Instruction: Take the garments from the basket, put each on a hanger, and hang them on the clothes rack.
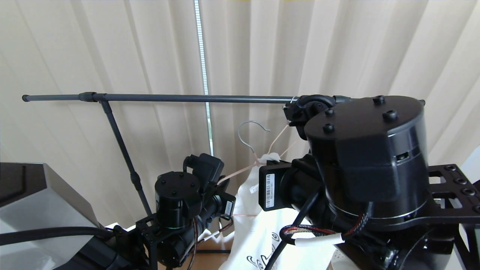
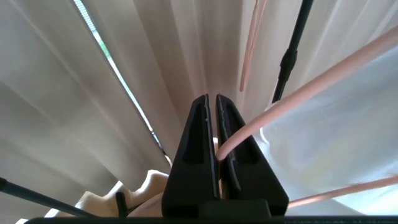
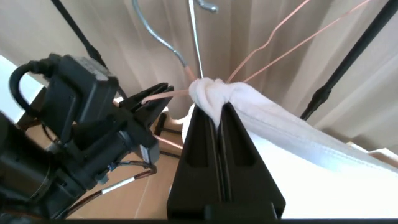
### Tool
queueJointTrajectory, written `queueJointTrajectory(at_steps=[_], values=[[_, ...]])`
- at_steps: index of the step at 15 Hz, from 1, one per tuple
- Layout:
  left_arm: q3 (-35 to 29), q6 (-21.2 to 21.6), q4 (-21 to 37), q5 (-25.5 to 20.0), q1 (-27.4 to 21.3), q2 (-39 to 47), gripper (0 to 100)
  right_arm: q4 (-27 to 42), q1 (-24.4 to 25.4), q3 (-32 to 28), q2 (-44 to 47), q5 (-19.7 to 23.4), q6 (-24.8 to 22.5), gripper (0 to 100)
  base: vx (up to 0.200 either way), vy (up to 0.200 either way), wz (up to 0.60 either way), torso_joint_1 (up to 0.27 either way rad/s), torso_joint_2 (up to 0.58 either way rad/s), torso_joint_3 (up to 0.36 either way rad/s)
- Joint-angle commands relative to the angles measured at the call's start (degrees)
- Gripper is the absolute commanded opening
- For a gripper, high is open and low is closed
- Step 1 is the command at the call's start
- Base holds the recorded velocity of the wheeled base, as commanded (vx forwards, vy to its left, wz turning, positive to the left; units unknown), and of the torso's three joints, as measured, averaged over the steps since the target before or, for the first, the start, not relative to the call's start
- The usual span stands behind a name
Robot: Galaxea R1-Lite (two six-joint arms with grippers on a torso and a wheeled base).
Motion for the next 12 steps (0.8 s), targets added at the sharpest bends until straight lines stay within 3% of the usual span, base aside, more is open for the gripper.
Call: queueJointTrajectory(at_steps=[1,5,6,12], values=[[-0.04,0.0,0.01,0.03,-0.02,-0.11,0,-0.04,-1.14,-0.13,0.2,-0.18,0.03,0,0.0,0.0,0.0,0.0,0.0,0.0],[0.14,0.08,-0.08,0.03,-0.2,-0.11,0,-0.04,-1.23,-0.13,0.38,-0.01,0.11,0,0.0,0.0,0.0,0.0,0.0,0.0],[0.14,0.08,-0.08,0.03,-0.2,-0.11,0,-0.04,-1.4,-0.13,0.38,-0.01,0.11,100,0.0,0.0,0.0,0.0,0.0,0.0],[0.58,0.08,-1.49,0.03,-0.37,-0.02,0,-0.04,-3.6,-0.13,-0.33,-0.18,0.03,100,0.0,0.0,0.0,0.0,0.0,0.0]])
